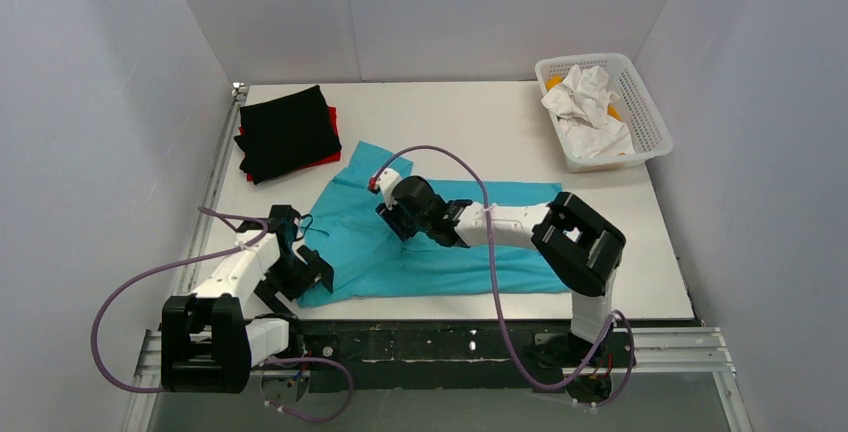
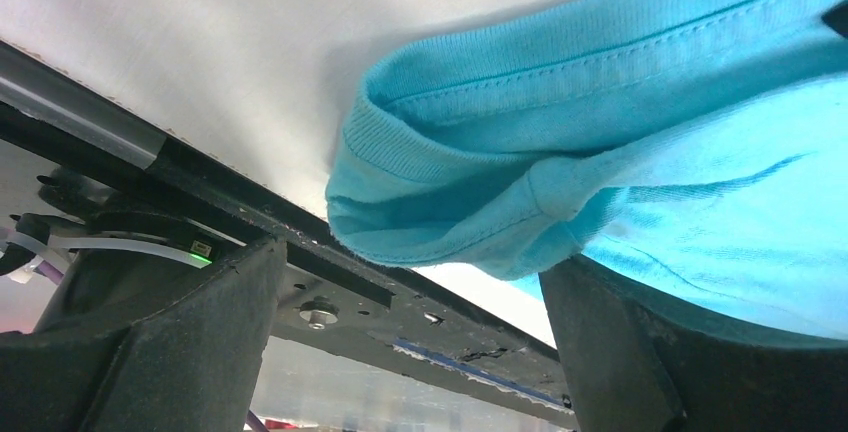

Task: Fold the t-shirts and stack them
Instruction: Fold the flattened tshirt in 1/3 of the way, then grab the side of the flattened tshirt furthest away from the robot with both arms

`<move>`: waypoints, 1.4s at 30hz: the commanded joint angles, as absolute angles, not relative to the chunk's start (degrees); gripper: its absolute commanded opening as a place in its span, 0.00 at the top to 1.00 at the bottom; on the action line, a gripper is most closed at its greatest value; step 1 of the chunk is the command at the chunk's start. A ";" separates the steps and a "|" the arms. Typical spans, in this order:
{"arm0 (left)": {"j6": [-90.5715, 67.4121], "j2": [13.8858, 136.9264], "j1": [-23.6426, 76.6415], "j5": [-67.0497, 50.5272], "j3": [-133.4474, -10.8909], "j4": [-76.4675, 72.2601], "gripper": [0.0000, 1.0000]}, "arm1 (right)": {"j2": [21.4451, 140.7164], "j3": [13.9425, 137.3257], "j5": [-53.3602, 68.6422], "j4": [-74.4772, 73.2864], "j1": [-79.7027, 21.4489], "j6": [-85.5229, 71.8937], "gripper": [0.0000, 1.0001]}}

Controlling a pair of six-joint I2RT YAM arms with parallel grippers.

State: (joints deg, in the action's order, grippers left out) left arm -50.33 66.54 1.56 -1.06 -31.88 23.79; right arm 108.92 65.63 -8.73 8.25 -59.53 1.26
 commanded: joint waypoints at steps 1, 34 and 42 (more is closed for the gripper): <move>-49.49 65.77 1.21 1.86 -33.09 36.72 0.02 | 101.54 64.12 -10.88 7.91 -58.07 -7.01 0.54; -23.99 102.41 9.46 -8.70 -95.76 25.31 0.02 | 49.23 43.37 -30.35 -21.01 -34.18 -24.90 0.14; -16.29 129.16 11.53 -6.79 -119.83 23.88 0.02 | 55.89 43.75 -24.45 -19.57 -32.09 -22.09 0.14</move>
